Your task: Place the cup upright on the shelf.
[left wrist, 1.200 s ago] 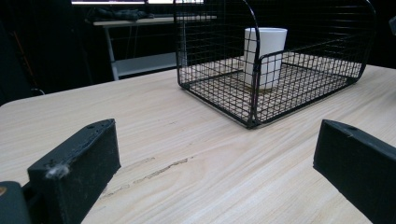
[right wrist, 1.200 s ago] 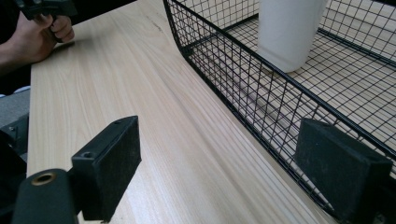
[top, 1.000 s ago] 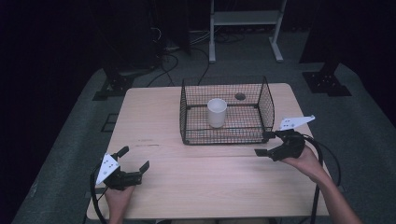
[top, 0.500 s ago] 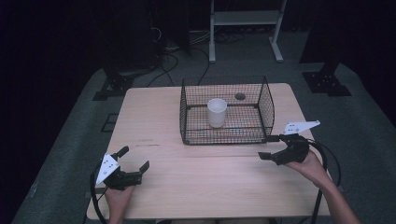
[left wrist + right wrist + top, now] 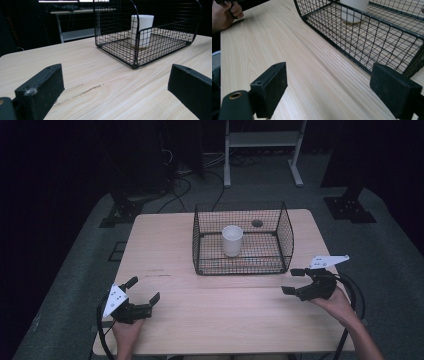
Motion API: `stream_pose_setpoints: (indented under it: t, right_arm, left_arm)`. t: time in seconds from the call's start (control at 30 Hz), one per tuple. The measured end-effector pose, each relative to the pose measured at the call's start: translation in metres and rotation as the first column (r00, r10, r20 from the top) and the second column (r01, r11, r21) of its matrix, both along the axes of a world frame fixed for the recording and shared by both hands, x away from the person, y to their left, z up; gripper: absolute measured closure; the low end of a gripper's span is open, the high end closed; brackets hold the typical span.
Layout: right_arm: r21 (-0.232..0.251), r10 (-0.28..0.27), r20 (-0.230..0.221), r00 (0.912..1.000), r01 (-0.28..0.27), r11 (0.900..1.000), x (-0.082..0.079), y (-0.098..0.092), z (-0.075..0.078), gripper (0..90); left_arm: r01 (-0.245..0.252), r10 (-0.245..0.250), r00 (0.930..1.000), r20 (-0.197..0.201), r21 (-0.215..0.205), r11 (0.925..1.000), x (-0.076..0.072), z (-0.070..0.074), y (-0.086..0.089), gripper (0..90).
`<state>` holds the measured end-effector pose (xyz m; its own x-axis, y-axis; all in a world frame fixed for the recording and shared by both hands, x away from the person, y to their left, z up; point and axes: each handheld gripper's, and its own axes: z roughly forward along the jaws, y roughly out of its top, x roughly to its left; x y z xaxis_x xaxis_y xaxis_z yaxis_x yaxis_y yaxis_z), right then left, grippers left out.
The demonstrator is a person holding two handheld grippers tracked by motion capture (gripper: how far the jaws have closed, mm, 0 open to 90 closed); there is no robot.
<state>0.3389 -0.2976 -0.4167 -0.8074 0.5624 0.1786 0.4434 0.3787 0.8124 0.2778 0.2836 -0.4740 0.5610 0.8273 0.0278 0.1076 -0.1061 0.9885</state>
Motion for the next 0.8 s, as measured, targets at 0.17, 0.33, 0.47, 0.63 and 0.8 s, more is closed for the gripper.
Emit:
stream_pose_setpoints:
  t: [0.17, 0.33, 0.47, 0.63, 0.8]
  right_arm:
    - [0.015, -0.016, 0.007, 0.9999, 0.015, 1.000, -0.004, -0.005, -0.003, 13.6]
    - [0.028, -0.031, 0.011, 0.9994, 0.031, 0.999, -0.011, -0.009, -0.008, 13.6]
    - [0.038, -0.048, 0.024, 0.9986, 0.047, 0.998, -0.018, -0.009, -0.012, 13.6]
    - [0.045, -0.066, 0.038, 0.9971, 0.064, 0.997, -0.026, -0.010, -0.018, 13.5]
    - [0.084, -0.106, 0.057, 0.9928, 0.101, 0.991, -0.038, -0.012, -0.023, 13.5]
  left_arm:
    - [0.000, 0.000, 1.0000, 0.001, -0.001, 1.0000, 0.000, 0.000, 0.000, 0.0]
    - [-0.003, 0.003, 1.0000, 0.002, 0.000, 1.0000, 0.000, 0.000, 0.000, 0.0]
    - [-0.003, 0.003, 1.0000, 0.001, 0.001, 1.0000, 0.000, 0.000, 0.000, 0.0]
    - [-0.003, 0.003, 1.0000, 0.000, 0.003, 1.0000, 0.000, 0.000, 0.000, 0.0]
    - [-0.006, 0.006, 1.0000, -0.001, 0.003, 1.0000, 0.000, 0.000, 0.000, 0.0]
